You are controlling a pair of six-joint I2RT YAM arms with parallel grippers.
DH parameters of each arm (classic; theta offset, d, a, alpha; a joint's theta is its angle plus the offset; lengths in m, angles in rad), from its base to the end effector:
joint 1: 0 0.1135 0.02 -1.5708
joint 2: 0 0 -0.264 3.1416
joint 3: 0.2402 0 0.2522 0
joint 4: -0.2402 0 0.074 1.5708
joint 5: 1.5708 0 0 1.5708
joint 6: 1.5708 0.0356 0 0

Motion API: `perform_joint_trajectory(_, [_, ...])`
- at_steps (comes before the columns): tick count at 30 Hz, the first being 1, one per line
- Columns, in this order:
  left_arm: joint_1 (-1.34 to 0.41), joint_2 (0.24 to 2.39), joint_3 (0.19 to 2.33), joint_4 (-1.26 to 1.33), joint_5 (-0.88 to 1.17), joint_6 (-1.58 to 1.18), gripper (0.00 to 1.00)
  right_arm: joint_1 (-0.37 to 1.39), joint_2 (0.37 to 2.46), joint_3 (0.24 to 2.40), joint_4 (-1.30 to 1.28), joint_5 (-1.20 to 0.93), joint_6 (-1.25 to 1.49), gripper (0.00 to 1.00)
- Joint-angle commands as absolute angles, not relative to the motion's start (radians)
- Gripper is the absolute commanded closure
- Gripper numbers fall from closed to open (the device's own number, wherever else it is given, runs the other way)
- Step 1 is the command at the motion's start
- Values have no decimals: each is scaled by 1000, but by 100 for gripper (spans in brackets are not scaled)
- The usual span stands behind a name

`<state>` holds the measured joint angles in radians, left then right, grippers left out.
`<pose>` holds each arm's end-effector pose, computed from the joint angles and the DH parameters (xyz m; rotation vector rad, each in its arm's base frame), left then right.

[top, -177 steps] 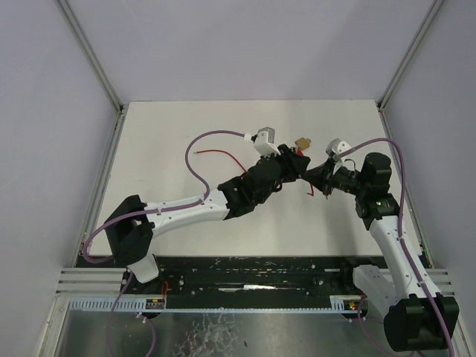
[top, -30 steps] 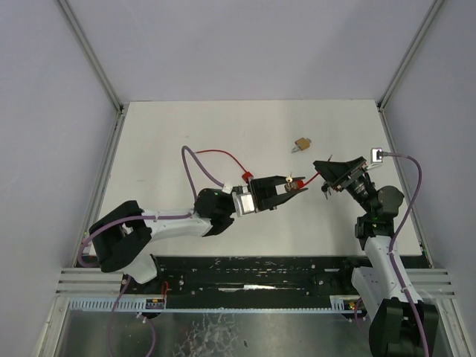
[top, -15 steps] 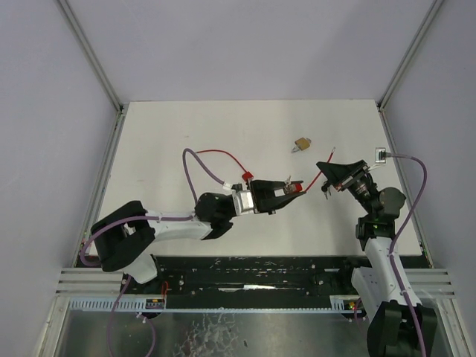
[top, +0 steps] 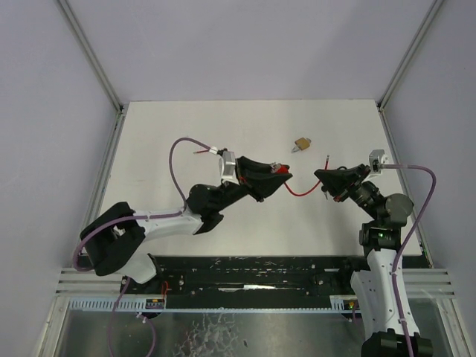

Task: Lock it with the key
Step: Lock the lock.

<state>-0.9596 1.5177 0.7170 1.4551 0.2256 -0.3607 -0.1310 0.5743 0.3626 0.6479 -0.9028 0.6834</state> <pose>0.1690 -0.2550 0.3092 0.5090 0.8782 -1.3186 0.1400 0.0097 0.3047 -0.3303 1.3311 0.9762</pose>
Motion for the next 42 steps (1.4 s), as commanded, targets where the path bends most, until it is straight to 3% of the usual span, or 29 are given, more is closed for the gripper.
perform_joint_trajectory(1, [-902, 1458, 712, 1350, 240, -586, 100, -118, 548, 449, 552, -1035, 452, 100])
perform_joint_trajectory(8, [-877, 1464, 761, 1172, 306, -677, 100, -35, 555, 512, 316, -1046, 209, 100])
perform_joint_trajectory(17, [-863, 1522, 780, 1219, 315, -734, 100, 89, 648, 581, 69, -984, -18, 100])
perform_joint_trajectory(42, [-863, 1627, 859, 1193, 175, -736, 100, 118, 664, 577, 55, -1047, -11, 100])
